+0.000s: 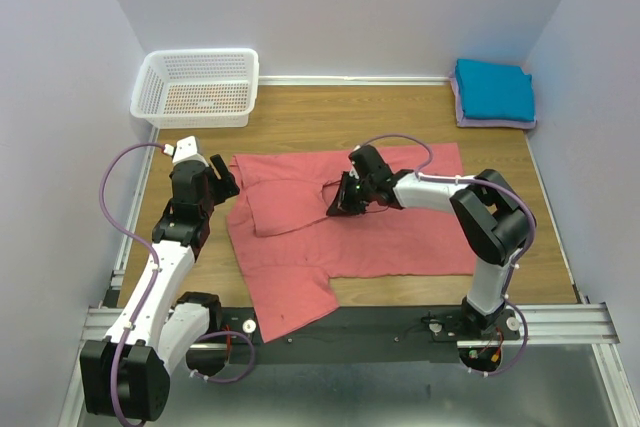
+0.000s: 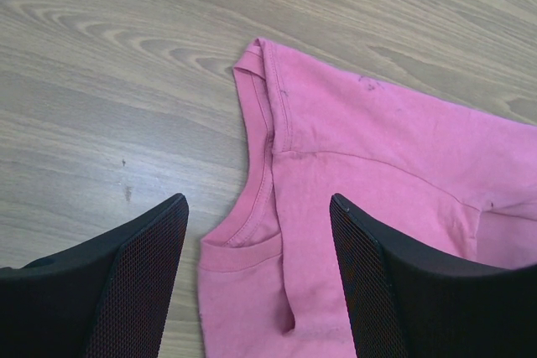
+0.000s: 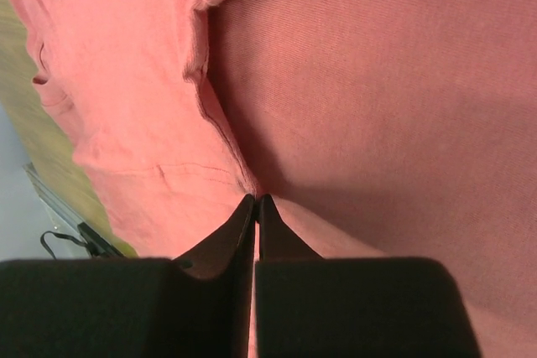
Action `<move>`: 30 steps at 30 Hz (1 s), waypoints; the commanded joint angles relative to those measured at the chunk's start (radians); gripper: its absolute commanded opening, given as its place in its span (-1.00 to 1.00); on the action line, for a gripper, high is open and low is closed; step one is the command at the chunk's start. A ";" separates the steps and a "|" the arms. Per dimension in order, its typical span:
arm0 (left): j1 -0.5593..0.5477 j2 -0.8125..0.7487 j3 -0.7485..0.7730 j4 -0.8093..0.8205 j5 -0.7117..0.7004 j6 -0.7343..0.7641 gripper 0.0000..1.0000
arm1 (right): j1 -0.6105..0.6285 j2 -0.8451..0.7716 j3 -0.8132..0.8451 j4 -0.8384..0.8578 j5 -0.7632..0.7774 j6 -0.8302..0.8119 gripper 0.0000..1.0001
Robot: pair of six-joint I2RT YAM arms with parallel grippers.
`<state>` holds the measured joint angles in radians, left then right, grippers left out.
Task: Fold and stack the t-shirts
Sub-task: Fold the tshirt
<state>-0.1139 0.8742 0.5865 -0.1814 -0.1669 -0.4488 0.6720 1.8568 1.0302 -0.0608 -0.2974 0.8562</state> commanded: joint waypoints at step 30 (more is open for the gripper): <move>-0.162 0.111 -0.194 0.069 0.204 -0.370 0.55 | -0.011 -0.257 -0.028 -0.105 0.124 -0.232 0.50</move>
<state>-0.2604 0.9768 0.4114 -0.2264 0.0212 -0.7925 0.6708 1.6547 1.0271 -0.1463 -0.2211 0.6521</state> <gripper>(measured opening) 0.773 0.730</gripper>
